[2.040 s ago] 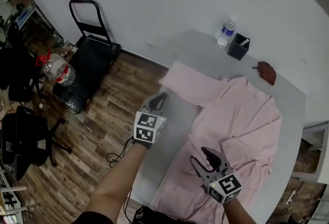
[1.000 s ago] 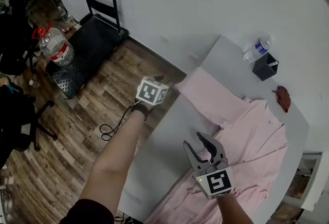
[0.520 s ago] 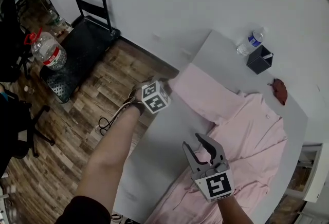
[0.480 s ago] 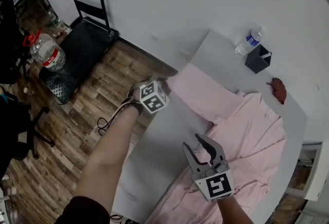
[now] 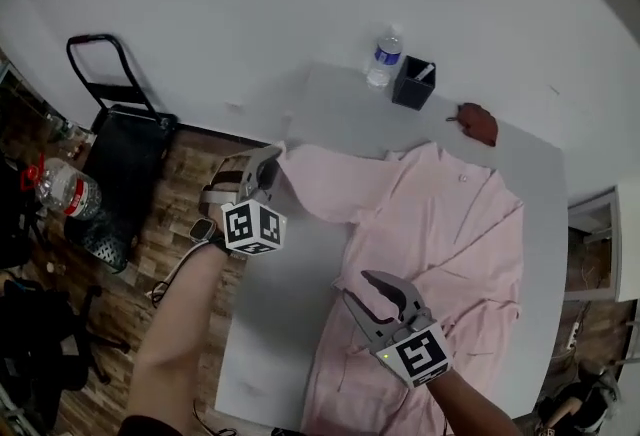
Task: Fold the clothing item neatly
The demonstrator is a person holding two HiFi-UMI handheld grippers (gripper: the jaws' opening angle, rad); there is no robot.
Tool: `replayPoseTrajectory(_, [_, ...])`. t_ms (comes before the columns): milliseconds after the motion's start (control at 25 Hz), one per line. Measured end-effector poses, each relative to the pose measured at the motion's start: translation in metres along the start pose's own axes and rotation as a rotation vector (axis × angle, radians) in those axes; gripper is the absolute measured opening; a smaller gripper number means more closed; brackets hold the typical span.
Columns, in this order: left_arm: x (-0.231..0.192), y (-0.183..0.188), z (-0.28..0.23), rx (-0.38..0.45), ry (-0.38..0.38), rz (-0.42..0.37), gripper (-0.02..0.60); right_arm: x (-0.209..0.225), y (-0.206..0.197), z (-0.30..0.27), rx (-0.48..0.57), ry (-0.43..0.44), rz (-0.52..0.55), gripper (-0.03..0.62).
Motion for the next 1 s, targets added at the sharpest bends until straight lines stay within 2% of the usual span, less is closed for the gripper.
replayPoseTrajectory(320, [0.062, 0.157, 0.003, 0.218, -0.103, -0.287, 0.018, 0.036, -0.026, 0.099, 0.009, -0.145, -0.149, 0.153])
replayPoseTrajectory(520, [0.14, 0.243, 0.019, 0.36, -0.228, -0.467, 0.018, 0.051, -0.039, 0.168, 0.03, -0.221, -0.171, 0.152])
replayPoseTrajectory(640, [0.195, 0.274, 0.032, 0.414, -0.31, -0.519, 0.018, 0.055, -0.055, 0.201, 0.025, -0.259, -0.189, 0.152])
replayPoseTrajectory(800, [0.261, 0.298, 0.045, 0.454, -0.383, -0.541, 0.018, 0.058, -0.076, 0.237, 0.005, -0.31, -0.233, 0.15])
replayPoseTrajectory(960, [0.313, 0.304, 0.058, 0.483, -0.448, -0.603, 0.022, 0.062, -0.097, 0.259, -0.017, -0.335, -0.261, 0.15])
replayPoseTrajectory(1000, [0.327, 0.299, 0.059, 0.469, -0.487, -0.623, 0.051, 0.062, -0.101, 0.262, -0.024, -0.335, -0.263, 0.15])
Point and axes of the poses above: the fingertips, and each gripper's own axes: z backward along the fingers, x to its right, y out of its top, the point moved 4 cm from there along z, backward along the fingers, and after that the axes turned 12 degrees about z, right-handed, at the moved point
